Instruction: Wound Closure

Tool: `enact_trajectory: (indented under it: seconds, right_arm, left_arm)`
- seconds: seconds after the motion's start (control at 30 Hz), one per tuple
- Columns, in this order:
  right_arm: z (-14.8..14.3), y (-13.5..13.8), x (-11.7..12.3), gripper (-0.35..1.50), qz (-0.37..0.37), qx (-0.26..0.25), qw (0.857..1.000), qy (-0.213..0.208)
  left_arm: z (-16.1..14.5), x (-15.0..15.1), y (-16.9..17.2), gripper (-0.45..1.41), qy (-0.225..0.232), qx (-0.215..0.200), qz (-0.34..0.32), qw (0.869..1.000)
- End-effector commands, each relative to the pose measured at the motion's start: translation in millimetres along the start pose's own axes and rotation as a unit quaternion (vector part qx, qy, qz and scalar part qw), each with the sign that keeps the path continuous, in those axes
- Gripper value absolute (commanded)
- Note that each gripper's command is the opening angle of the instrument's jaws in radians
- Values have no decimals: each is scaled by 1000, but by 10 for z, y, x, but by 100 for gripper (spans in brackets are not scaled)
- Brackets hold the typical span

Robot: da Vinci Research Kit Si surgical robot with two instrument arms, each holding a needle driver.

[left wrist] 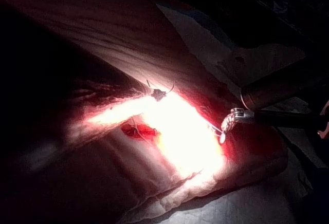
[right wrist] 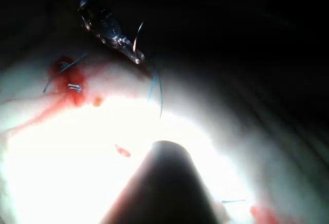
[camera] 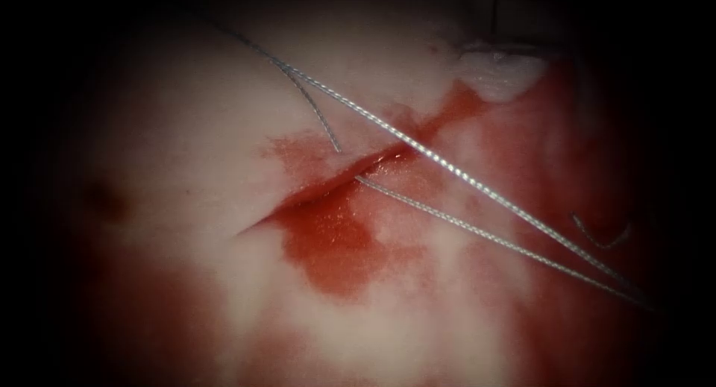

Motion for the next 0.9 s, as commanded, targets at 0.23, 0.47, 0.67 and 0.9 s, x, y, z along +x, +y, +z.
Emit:
enact_trajectory:
  seconds: [0.23,0.47,0.67,0.9]
  right_arm:
    - [-9,-3,-11,-35,-14,-2,1000,-14]
    - [-12,2,-20,-35,-19,-3,1000,-19]
    - [-10,4,-28,-35,-23,-5,999,-24]
    - [-15,10,-41,-35,-30,-7,999,-33]
  left_arm:
    - [-1,2,-17,-45,-7,12,4,1000]
    - [-6,0,-22,-45,-16,21,6,1000]
    - [-10,-2,-27,-45,-24,30,9,999]
    - [-20,-4,-38,-45,-33,33,12,999]
